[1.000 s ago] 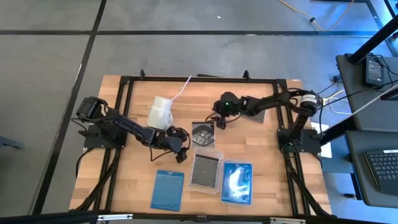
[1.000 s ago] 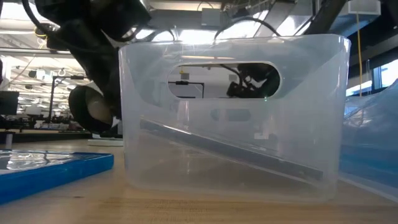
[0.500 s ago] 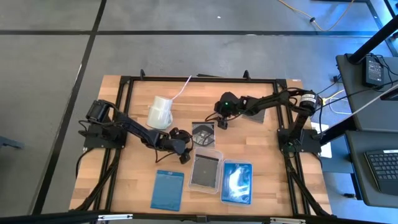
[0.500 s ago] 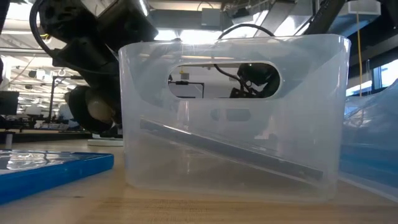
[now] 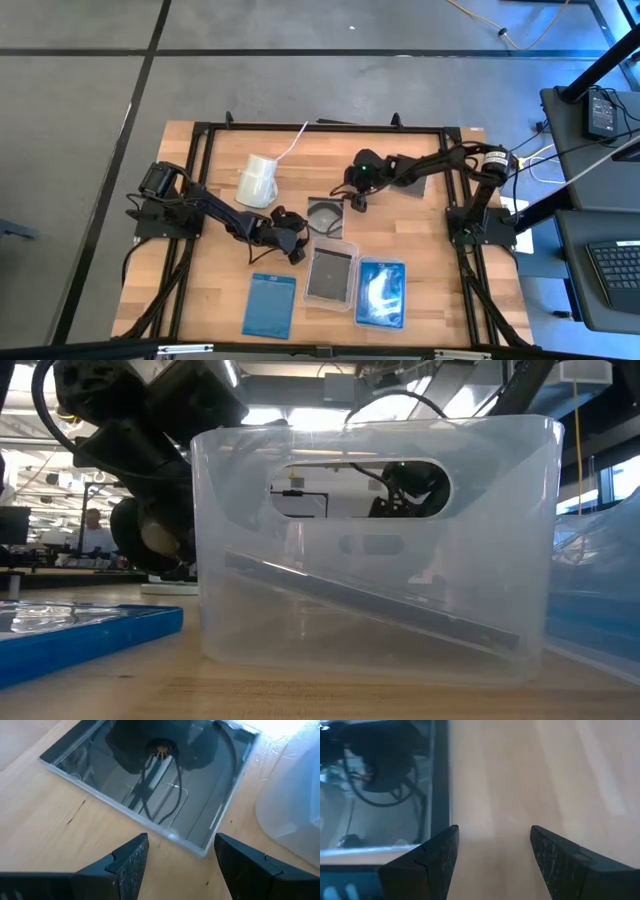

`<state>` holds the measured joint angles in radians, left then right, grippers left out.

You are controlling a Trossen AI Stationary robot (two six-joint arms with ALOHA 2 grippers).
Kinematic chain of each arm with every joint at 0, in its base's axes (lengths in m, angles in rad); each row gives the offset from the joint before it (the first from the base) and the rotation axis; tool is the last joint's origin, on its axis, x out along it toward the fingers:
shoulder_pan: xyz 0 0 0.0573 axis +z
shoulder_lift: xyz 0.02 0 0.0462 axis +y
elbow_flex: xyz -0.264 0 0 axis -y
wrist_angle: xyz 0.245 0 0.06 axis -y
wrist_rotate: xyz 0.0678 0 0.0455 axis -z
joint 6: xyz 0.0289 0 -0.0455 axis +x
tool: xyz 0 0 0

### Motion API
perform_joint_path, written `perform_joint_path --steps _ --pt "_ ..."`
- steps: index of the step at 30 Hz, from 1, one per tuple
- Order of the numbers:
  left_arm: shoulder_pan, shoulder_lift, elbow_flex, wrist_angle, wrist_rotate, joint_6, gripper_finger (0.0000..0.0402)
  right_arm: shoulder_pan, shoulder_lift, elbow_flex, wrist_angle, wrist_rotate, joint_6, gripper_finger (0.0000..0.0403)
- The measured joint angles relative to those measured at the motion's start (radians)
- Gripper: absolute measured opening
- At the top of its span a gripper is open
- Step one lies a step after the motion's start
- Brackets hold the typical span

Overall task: Pick & place jewel cases by type
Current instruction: Put the bottom black cd case into the left transparent bin

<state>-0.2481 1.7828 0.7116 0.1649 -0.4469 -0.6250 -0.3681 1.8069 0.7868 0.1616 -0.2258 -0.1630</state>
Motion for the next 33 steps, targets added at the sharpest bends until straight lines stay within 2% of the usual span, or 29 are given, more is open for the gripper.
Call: perform_joint_path --steps 11,23,26,33 --pt "-0.001 -0.002 0.000 -0.056 -0.029 0.045 0.0219 0.055 -0.004 0.003 -0.068 0.000 -0.033 0.0251" --pt "0.000 -0.002 -0.001 -0.046 -0.053 0.302 0.0219 0.084 -0.004 0.002 -0.069 -0.002 -0.025 0.0251" --pt "0.002 -0.002 -0.003 -0.034 -0.039 0.295 0.0219 0.085 -0.004 0.001 -0.062 -0.005 -0.025 0.0251" --pt "0.007 -0.002 -0.003 -0.037 -0.013 0.113 0.0219 0.085 -0.003 0.000 -0.063 -0.009 -0.043 0.0251"
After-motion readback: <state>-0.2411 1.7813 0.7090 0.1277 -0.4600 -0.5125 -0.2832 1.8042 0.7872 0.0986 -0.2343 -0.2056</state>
